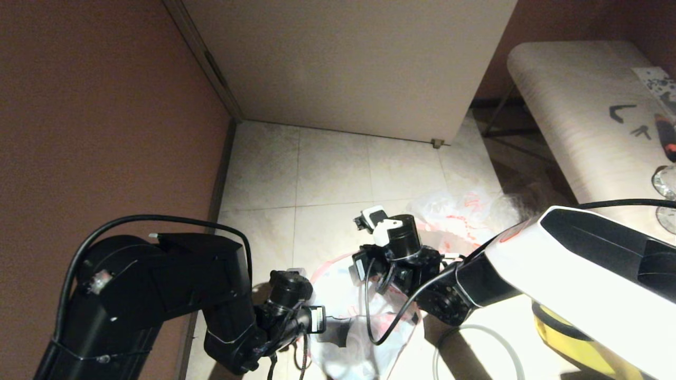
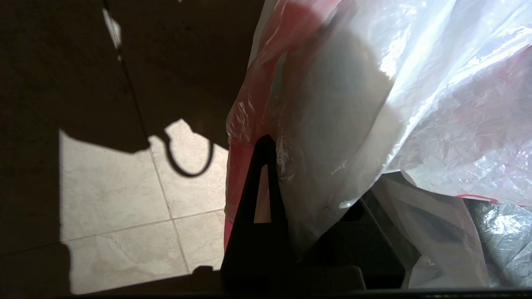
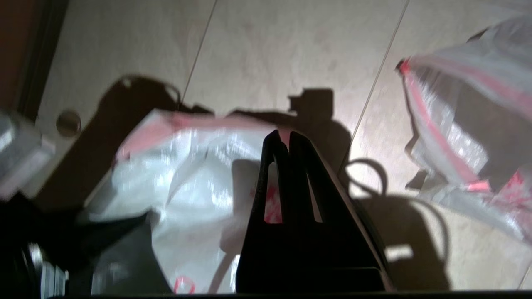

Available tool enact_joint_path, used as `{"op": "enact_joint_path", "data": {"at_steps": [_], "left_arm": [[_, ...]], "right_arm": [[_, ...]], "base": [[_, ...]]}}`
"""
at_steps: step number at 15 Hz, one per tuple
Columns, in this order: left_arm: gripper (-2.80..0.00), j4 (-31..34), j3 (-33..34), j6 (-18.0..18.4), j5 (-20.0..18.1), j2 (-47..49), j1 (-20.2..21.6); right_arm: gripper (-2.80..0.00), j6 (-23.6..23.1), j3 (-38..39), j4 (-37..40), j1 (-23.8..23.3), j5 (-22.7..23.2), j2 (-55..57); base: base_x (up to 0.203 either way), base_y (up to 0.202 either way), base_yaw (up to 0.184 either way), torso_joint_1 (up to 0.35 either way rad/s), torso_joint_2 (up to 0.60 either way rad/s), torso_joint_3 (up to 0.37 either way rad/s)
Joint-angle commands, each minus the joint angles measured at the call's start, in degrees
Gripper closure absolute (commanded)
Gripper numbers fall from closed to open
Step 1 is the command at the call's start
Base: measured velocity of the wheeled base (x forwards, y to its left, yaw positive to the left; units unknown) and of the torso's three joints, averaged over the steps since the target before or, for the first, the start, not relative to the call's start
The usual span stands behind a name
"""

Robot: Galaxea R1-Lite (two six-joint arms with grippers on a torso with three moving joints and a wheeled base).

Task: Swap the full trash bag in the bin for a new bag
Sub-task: Put the new garbage bag on the trash can

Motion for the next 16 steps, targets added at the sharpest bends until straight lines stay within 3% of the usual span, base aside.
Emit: {"op": "enact_joint_path", "data": {"at_steps": [1,16], "left_arm": [[0.00,-0.37,0.07,-0.22,0.06,-0.10,0.01],[0.00,-0.37,-0.10,-0.13,0.06,-0.01,0.10]], "right_arm": [[0.00,0.45,1.75,-0.16,0.54,-0.04,0.92],[0.00,-0.93,-17.72,6.33,-4.51,0.81,14.43]], "base": [[0.000,0.000,0.000,0.000,0.00,0.000],[0.000,0.000,0.000,0.000,0.00,0.000]]}}
